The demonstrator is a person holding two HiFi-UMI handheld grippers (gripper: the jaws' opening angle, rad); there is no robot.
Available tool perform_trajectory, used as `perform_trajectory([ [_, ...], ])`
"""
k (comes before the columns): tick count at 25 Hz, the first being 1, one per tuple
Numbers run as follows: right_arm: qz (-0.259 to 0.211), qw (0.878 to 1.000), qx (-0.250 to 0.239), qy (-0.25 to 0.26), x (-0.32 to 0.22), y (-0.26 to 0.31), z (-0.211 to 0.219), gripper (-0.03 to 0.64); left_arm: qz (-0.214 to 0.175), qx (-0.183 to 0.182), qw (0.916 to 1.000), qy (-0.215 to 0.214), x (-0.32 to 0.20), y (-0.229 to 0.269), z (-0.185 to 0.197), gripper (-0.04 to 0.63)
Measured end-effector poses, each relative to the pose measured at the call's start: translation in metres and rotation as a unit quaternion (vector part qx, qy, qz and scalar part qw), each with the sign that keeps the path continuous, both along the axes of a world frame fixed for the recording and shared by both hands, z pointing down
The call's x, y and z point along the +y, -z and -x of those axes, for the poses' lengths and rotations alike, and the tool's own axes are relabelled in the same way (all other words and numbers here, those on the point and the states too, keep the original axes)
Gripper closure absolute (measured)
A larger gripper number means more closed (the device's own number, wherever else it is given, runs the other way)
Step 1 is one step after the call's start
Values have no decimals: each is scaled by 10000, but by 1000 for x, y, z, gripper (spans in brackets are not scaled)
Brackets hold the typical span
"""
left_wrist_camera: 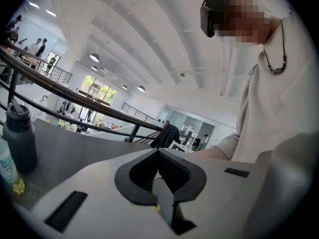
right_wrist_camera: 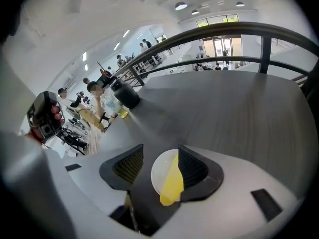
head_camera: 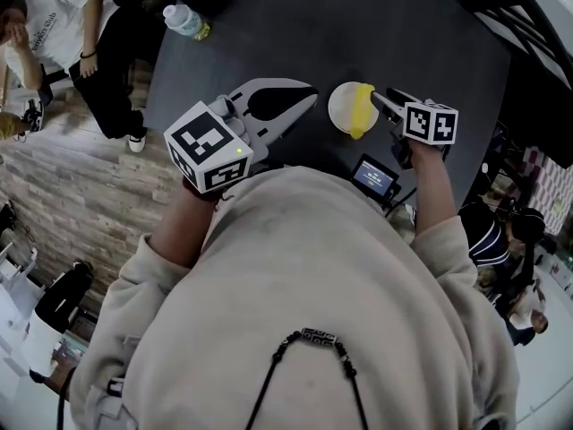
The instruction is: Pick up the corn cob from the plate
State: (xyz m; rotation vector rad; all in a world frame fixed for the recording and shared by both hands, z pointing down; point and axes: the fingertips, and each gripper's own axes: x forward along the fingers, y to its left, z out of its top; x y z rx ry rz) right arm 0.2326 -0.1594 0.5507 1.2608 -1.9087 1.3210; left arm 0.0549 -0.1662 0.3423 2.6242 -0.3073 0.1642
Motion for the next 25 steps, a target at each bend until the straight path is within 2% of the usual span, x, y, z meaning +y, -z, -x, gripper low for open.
perform_trajectory([
  [5, 375, 9993, -55, -73, 5, -20, 1, 391, 49, -15, 10000, 56, 3, -1, 3, 589],
  [15, 898, 9957, 212, 23, 20, -53, 0, 363, 239, 8, 9989, 391, 1, -5, 21, 589],
  [20, 1190, 9928, 112, -118, 24, -72, 2, 349, 421, 38, 9976, 541, 2, -11, 29, 589],
  [25, 1519, 9877, 346, -153, 28, -91, 0, 329, 560, 53, 9956, 751, -2, -13, 42, 589],
])
